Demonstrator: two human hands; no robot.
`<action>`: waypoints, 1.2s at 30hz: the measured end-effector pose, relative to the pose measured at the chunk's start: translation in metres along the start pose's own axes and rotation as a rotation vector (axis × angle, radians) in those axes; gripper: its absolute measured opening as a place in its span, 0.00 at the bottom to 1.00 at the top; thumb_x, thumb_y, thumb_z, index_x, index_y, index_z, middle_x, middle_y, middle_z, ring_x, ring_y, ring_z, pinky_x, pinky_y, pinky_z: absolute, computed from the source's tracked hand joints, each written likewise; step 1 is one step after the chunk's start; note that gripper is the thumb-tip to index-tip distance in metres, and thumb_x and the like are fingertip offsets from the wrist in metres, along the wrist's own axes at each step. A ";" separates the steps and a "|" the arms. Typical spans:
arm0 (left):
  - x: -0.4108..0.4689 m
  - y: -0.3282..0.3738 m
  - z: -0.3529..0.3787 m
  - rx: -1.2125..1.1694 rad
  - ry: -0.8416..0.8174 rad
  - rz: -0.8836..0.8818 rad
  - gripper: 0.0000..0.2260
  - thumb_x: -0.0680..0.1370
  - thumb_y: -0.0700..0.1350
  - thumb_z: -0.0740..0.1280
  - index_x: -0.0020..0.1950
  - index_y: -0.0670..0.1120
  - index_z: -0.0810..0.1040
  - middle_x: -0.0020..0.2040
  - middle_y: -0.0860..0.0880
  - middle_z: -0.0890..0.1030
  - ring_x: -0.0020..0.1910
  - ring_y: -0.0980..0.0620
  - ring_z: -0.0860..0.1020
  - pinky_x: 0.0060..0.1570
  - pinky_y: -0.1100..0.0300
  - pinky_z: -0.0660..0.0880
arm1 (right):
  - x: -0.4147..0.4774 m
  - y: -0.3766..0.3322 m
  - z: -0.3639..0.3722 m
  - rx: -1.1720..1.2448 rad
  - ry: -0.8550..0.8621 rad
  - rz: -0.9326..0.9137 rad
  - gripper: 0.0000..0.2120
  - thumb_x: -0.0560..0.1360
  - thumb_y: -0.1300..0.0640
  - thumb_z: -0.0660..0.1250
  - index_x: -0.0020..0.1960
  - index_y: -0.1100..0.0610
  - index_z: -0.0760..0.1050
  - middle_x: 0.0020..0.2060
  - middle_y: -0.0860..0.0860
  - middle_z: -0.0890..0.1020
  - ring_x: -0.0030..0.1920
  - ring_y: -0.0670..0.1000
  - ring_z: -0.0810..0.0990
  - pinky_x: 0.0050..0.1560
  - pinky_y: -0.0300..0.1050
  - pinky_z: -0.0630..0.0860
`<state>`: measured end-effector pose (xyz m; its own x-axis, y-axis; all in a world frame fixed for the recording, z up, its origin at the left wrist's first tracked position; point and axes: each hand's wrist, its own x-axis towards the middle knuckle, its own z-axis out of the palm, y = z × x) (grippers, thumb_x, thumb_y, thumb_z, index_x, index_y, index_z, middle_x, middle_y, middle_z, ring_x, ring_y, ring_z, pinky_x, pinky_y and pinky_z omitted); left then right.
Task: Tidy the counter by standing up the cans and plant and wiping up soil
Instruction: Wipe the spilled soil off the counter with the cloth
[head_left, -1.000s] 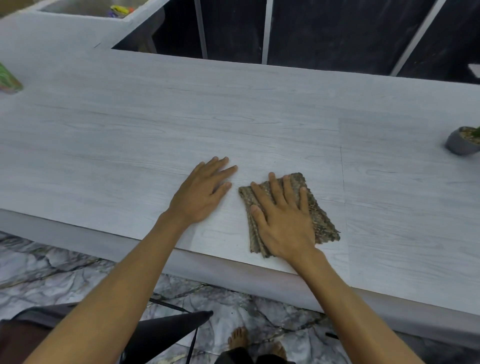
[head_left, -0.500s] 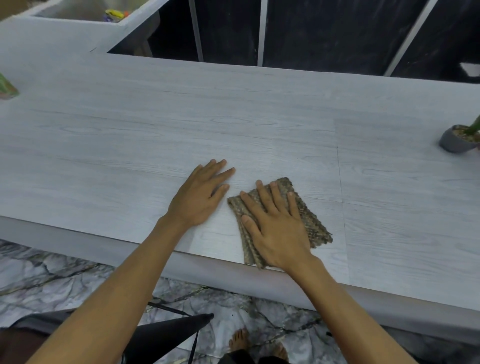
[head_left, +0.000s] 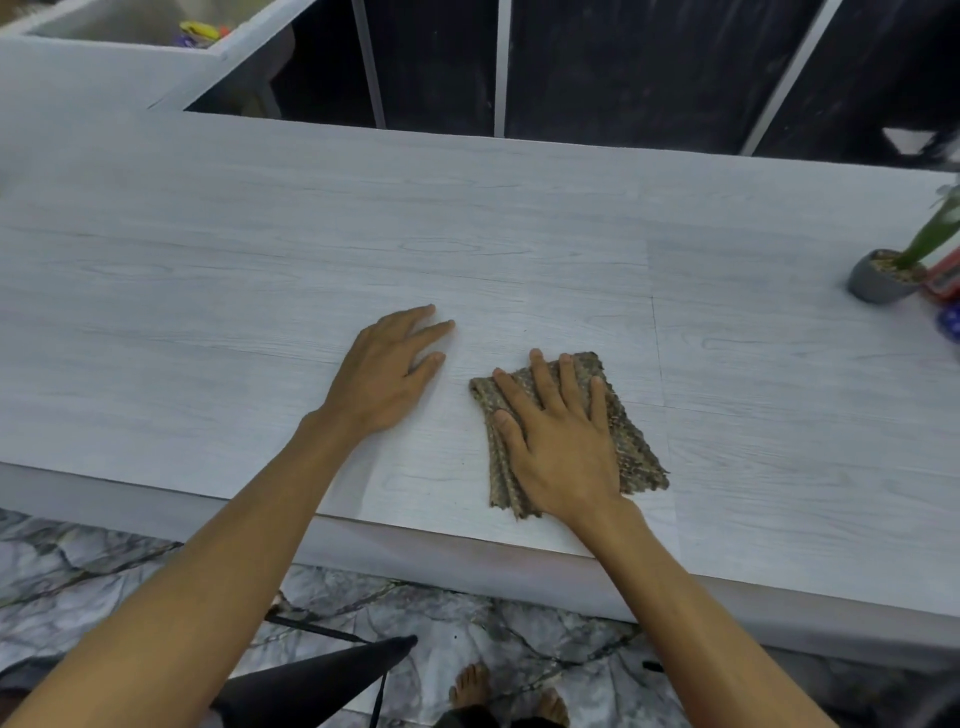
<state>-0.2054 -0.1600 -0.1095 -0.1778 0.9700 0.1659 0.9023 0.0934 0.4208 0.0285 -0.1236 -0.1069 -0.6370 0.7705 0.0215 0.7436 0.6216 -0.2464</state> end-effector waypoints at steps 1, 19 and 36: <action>0.006 -0.001 0.001 0.003 -0.008 0.009 0.21 0.81 0.55 0.56 0.74 0.55 0.66 0.76 0.52 0.63 0.75 0.52 0.59 0.74 0.51 0.54 | 0.002 0.004 0.000 0.019 0.022 -0.006 0.23 0.82 0.42 0.42 0.77 0.41 0.52 0.78 0.49 0.49 0.78 0.53 0.42 0.75 0.56 0.37; 0.019 -0.004 0.007 -0.050 -0.056 0.012 0.20 0.83 0.53 0.55 0.75 0.56 0.62 0.78 0.54 0.57 0.77 0.57 0.50 0.74 0.62 0.42 | 0.057 0.038 -0.003 -0.037 -0.003 -0.023 0.26 0.80 0.39 0.38 0.77 0.40 0.47 0.78 0.47 0.46 0.77 0.52 0.40 0.75 0.53 0.36; 0.029 0.004 0.003 -0.071 0.012 -0.048 0.19 0.81 0.53 0.60 0.73 0.55 0.69 0.75 0.54 0.63 0.75 0.54 0.58 0.75 0.55 0.53 | 0.027 0.097 -0.025 -0.073 0.014 0.221 0.32 0.75 0.32 0.37 0.78 0.41 0.44 0.78 0.50 0.42 0.77 0.53 0.39 0.76 0.54 0.38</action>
<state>-0.2056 -0.1311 -0.1062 -0.2250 0.9621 0.1543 0.8624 0.1230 0.4910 0.0887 -0.0389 -0.1064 -0.4541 0.8909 -0.0115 0.8780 0.4453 -0.1758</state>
